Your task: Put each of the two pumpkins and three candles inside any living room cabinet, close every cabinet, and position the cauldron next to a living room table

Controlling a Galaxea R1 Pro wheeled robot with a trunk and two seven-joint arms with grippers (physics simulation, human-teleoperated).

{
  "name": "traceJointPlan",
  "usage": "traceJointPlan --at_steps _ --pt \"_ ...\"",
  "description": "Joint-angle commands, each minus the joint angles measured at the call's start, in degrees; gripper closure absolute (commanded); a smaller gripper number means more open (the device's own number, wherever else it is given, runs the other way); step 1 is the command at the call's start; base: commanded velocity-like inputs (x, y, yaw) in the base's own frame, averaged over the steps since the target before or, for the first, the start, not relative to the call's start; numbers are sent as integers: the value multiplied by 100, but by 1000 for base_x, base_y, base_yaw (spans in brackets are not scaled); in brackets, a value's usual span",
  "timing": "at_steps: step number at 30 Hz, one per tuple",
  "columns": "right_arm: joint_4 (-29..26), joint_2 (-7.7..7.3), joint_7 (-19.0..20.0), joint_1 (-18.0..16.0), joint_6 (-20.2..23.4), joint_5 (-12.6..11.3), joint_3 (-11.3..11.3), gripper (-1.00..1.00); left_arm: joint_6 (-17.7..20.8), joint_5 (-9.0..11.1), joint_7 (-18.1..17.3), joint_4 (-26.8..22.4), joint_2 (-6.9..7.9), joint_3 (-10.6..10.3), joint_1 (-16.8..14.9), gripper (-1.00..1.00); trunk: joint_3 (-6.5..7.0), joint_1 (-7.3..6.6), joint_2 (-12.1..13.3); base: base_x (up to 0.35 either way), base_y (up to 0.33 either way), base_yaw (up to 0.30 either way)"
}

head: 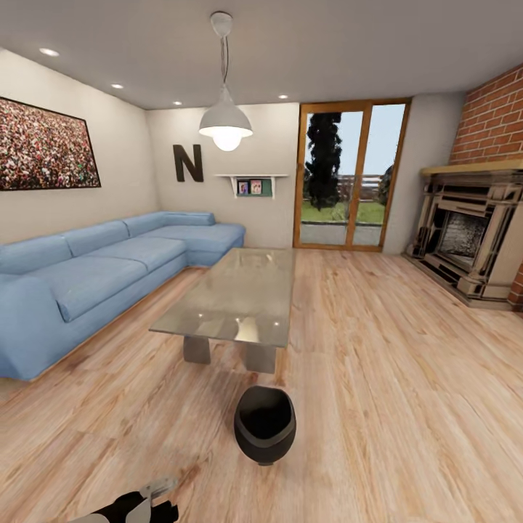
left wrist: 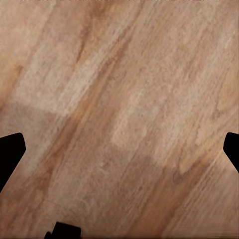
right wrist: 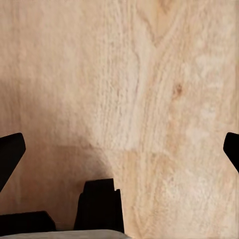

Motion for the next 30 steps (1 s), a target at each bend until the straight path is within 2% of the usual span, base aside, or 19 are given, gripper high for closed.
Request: traceJointPlan --at_steps 1,9,30 --pt "-12 -1 1 14 30 -47 51 -100 18 58 10 1 -1 -48 -1 -100 12 -24 39 0 0 9" --pt "-13 12 1 130 8 -62 39 -100 18 58 1 7 -1 -47 26 -100 154 -199 360 0 0 2" --pt "1 12 8 142 7 -57 39 -100 18 58 -1 8 8 -46 38 -100 479 -661 1202 0 0 0"
